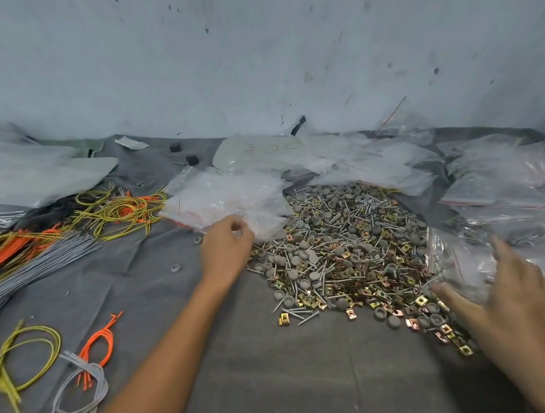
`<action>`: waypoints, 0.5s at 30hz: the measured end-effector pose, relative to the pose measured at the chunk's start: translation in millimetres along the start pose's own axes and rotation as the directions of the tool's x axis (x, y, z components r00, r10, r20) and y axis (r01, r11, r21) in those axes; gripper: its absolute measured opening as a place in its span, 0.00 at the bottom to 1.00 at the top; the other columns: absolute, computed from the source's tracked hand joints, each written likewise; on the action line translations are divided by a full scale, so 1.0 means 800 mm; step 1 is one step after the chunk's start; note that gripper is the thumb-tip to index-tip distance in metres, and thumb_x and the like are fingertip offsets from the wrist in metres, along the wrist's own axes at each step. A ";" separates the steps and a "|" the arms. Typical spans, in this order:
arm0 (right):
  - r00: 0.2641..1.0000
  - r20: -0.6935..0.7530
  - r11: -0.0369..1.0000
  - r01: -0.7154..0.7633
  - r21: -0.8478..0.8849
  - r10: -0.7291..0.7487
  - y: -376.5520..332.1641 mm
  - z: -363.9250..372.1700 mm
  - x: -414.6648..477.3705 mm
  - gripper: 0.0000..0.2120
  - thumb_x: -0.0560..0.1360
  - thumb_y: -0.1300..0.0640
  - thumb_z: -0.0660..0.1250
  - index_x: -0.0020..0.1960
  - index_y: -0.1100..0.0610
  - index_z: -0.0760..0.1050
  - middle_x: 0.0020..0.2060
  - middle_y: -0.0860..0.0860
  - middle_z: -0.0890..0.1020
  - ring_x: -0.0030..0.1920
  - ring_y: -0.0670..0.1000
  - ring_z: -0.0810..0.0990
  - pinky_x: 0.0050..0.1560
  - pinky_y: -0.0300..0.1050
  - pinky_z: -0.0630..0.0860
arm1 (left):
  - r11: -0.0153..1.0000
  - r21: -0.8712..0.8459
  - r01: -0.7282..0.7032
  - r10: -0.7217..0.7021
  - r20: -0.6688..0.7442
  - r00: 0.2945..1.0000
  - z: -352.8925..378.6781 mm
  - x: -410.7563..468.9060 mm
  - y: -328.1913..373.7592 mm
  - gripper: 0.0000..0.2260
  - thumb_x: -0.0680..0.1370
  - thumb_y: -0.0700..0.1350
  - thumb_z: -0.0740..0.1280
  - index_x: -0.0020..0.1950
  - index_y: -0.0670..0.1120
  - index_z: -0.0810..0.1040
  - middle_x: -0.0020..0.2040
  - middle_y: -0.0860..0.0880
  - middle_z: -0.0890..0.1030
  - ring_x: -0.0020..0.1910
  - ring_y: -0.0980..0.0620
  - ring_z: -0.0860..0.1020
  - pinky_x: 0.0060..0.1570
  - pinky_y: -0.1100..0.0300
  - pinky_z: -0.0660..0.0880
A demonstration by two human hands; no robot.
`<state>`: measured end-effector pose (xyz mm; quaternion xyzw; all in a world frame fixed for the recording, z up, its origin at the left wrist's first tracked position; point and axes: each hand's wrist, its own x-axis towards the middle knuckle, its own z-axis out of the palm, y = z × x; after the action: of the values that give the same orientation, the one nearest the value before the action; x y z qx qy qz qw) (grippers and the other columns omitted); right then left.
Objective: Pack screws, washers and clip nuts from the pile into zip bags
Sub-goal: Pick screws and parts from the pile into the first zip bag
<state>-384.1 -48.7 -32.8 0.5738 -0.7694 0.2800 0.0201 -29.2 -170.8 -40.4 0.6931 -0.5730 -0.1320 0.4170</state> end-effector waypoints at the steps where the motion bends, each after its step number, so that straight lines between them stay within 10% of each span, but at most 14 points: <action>1: 0.998 -0.036 0.998 0.051 0.046 -0.049 -0.015 0.000 -0.006 0.44 0.69 0.41 0.75 0.77 0.57 0.61 0.67 0.63 0.73 0.67 0.63 0.69 0.68 0.64 0.66 | 0.997 -0.070 0.028 -0.029 -0.014 0.999 -0.004 -0.007 0.004 0.03 0.76 0.45 0.67 0.44 0.52 0.79 0.45 0.57 0.82 0.48 0.54 0.79 0.46 0.59 0.70; 6: 0.929 0.270 0.789 0.037 0.613 -0.253 -0.114 0.011 -0.012 0.12 0.76 0.43 0.69 0.59 0.43 0.79 0.50 0.36 0.83 0.51 0.39 0.82 0.48 0.38 0.77 | 0.931 -0.365 0.021 0.005 0.070 0.998 -0.020 -0.054 0.032 0.03 0.75 0.44 0.71 0.43 0.51 0.80 0.40 0.56 0.82 0.42 0.58 0.79 0.45 0.57 0.75; 11: 0.783 0.542 0.489 -0.360 0.795 -0.306 -0.196 0.045 -0.009 0.26 0.76 0.47 0.72 0.71 0.47 0.67 0.60 0.48 0.80 0.51 0.43 0.85 0.46 0.43 0.83 | 0.764 -0.643 0.053 0.123 0.226 0.966 -0.026 -0.112 0.060 0.05 0.71 0.42 0.71 0.46 0.44 0.78 0.41 0.48 0.83 0.43 0.53 0.81 0.48 0.56 0.77; 15: 0.839 0.461 0.327 -0.366 0.871 -0.289 -0.201 0.065 -0.026 0.21 0.76 0.57 0.74 0.67 0.52 0.73 0.53 0.55 0.84 0.52 0.56 0.85 0.49 0.51 0.83 | 0.553 -0.795 0.250 0.039 0.325 0.945 -0.030 -0.136 0.062 0.14 0.67 0.36 0.70 0.51 0.40 0.74 0.44 0.42 0.83 0.45 0.49 0.82 0.46 0.57 0.80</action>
<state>-217.9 -84.4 -18.5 0.5096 -0.4457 0.4981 -0.5417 -80.8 -61.9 -21.8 0.4204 -0.4573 -0.5155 0.5903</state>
